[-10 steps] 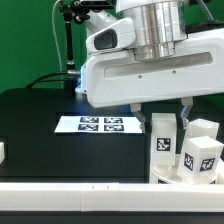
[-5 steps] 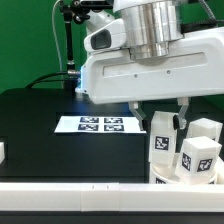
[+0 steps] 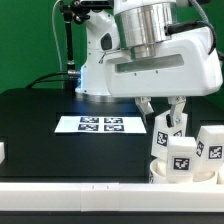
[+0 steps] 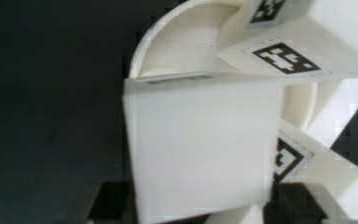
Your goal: Assemble stool
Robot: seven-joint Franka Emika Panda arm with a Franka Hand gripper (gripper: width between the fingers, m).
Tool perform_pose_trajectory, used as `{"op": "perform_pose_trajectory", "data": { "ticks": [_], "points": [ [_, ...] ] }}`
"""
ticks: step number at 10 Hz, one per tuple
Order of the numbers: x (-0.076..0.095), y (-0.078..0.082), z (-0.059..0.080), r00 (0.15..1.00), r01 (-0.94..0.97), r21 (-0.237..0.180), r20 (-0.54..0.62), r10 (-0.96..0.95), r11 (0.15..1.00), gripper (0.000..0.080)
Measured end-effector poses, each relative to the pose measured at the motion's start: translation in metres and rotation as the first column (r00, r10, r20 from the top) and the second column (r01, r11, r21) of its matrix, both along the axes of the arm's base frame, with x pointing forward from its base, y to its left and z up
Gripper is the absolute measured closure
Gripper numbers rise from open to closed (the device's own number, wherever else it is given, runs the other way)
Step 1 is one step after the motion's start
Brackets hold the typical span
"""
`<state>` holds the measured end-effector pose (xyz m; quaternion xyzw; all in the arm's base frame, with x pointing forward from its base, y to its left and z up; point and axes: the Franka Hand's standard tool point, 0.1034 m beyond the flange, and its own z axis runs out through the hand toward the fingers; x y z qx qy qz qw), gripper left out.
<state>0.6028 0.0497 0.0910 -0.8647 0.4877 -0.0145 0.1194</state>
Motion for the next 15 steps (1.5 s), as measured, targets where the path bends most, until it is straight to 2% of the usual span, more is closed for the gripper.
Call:
{"op": "perform_pose_trajectory", "data": {
  "ticks": [4,6,7,8,11,14,15],
  "points": [
    [-0.006,0.008,-0.001,0.958,0.281,0.062,-0.072,-0.276,0.958,0.0453],
    [-0.007,0.009,-0.001,0.963,0.265,0.061,-0.069,-0.260,0.962,0.0453],
    [-0.007,0.009,0.000,0.966,0.255,0.061,-0.069,-0.250,0.965,0.0266],
    [-0.005,0.010,0.003,0.973,0.225,0.063,-0.069,-0.220,0.972,0.0187],
    [0.001,0.010,0.020,0.988,0.152,0.069,-0.032,-0.150,0.986,0.0152],
    [0.001,0.011,0.018,0.993,0.113,0.064,-0.025,-0.112,0.991,0.0151],
    [0.000,0.012,0.017,1.000,0.026,0.050,-0.008,-0.026,0.998,0.0151]
  ]
}}
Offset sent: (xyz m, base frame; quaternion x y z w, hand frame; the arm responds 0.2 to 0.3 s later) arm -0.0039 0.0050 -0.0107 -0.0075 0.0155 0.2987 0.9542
